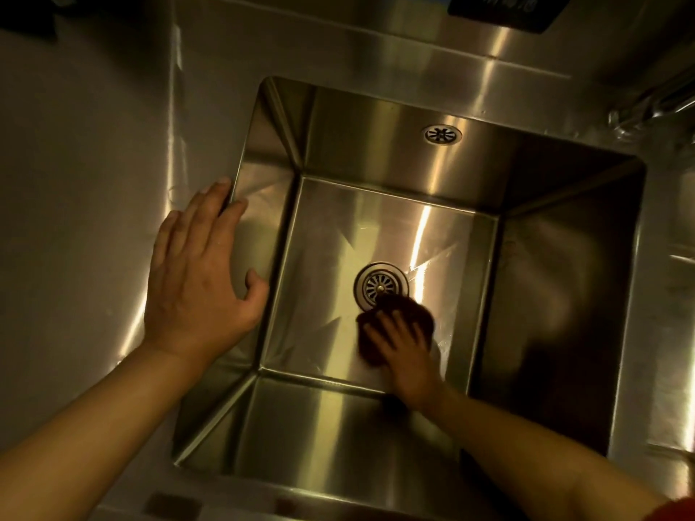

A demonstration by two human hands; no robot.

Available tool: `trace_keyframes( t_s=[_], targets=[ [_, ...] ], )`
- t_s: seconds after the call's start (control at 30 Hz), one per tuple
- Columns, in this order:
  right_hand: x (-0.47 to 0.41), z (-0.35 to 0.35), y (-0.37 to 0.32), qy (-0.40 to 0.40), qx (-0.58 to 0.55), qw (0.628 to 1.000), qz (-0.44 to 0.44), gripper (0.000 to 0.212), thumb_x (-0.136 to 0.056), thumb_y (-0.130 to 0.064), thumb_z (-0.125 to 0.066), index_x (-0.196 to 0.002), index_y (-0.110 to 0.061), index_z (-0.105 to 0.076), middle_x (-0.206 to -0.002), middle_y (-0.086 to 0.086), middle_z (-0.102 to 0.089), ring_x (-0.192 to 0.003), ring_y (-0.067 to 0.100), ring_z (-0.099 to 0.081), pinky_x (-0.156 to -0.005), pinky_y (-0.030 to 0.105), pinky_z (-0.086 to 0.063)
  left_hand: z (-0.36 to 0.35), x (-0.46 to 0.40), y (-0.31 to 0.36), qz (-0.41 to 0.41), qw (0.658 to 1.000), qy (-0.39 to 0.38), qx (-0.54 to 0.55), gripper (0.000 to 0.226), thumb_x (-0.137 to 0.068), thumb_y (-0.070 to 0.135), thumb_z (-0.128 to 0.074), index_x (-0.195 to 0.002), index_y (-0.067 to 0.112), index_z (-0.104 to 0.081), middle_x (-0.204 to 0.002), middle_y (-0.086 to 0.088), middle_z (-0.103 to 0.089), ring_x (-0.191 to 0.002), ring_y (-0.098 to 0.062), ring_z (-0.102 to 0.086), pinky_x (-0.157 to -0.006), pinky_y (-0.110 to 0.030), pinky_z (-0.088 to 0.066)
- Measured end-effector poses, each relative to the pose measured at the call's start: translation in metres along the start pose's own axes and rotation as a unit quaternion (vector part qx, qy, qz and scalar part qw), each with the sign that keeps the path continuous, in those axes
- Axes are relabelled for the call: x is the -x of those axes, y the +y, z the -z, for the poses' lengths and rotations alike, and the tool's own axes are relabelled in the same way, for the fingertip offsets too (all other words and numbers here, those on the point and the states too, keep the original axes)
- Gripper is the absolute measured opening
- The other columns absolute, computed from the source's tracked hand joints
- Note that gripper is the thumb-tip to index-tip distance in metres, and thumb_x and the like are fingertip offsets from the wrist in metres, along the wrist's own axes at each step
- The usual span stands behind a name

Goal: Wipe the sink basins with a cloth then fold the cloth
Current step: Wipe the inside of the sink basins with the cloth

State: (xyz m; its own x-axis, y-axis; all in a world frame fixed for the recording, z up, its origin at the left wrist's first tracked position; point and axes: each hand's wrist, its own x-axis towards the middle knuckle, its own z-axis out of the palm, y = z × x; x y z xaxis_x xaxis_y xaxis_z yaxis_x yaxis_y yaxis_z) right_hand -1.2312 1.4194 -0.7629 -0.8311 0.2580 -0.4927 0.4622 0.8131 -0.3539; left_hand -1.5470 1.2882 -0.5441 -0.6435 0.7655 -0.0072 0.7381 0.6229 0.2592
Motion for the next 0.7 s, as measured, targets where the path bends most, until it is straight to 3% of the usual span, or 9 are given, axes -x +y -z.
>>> trace_keyframes(
  t_s=[0.13, 0.27, 0.43, 0.57, 0.7],
  targets=[
    [-0.026, -0.019, -0.046, -0.066, 0.046, 0.977, 0.198, 0.074, -0.103, -0.026, -0.05, -0.162, -0.038, -0.009, -0.171, -0.001, 0.0, -0.156, 0.031, 0.009, -0.125, 0.057, 0.003, 0.0, 0.001, 0.002, 0.001, 1.0, -0.004, -0.006, 0.079, -0.081, 0.036, -0.059, -0.155, 0.018, -0.037, -0.17, -0.001, -0.023, -0.157, -0.022, -0.022, -0.128, -0.047, -0.018],
    [-0.077, -0.005, -0.073, -0.085, 0.06, 0.96, 0.261, 0.071, -0.103, -0.027, -0.049, -0.162, -0.039, -0.012, -0.172, -0.003, 0.001, -0.158, 0.027, 0.007, -0.126, 0.051, 0.002, 0.001, 0.001, 0.002, 0.004, 1.0, -0.011, -0.003, 0.078, -0.082, 0.037, -0.059, -0.154, 0.019, -0.037, -0.171, 0.0, -0.022, -0.158, -0.021, -0.02, -0.128, -0.049, -0.019],
    [-0.129, 0.025, -0.08, -0.006, -0.001, 0.992, 0.128, 0.071, -0.1, -0.013, -0.044, -0.161, -0.037, -0.018, -0.17, -0.001, -0.011, -0.157, 0.024, -0.009, -0.122, 0.045, -0.014, 0.001, 0.001, 0.002, 0.006, 1.0, -0.011, 0.001, 0.077, -0.081, 0.037, -0.059, -0.153, 0.019, -0.039, -0.17, 0.001, -0.022, -0.158, -0.02, -0.02, -0.128, -0.047, -0.017],
    [-0.15, 0.043, -0.08, 0.014, -0.02, 0.993, 0.114, 0.078, -0.086, -0.003, -0.054, -0.157, -0.031, -0.035, -0.165, 0.006, -0.026, -0.146, 0.034, -0.027, -0.113, 0.047, -0.028, 0.001, 0.003, 0.001, 0.003, 1.0, -0.008, 0.003, 0.073, -0.081, 0.036, -0.06, -0.15, 0.018, -0.043, -0.17, -0.001, -0.024, -0.158, -0.021, -0.021, -0.128, -0.045, -0.016],
    [-0.167, 0.06, -0.068, 0.043, -0.026, 0.997, 0.065, 0.074, -0.083, -0.004, -0.056, -0.151, -0.028, -0.044, -0.162, 0.007, -0.032, -0.141, 0.035, -0.034, -0.109, 0.044, -0.03, 0.003, 0.001, 0.001, -0.002, 1.0, -0.017, 0.012, 0.071, -0.082, 0.035, -0.061, -0.149, 0.019, -0.044, -0.171, -0.001, -0.023, -0.158, -0.02, -0.019, -0.129, -0.041, -0.011]
  ],
)
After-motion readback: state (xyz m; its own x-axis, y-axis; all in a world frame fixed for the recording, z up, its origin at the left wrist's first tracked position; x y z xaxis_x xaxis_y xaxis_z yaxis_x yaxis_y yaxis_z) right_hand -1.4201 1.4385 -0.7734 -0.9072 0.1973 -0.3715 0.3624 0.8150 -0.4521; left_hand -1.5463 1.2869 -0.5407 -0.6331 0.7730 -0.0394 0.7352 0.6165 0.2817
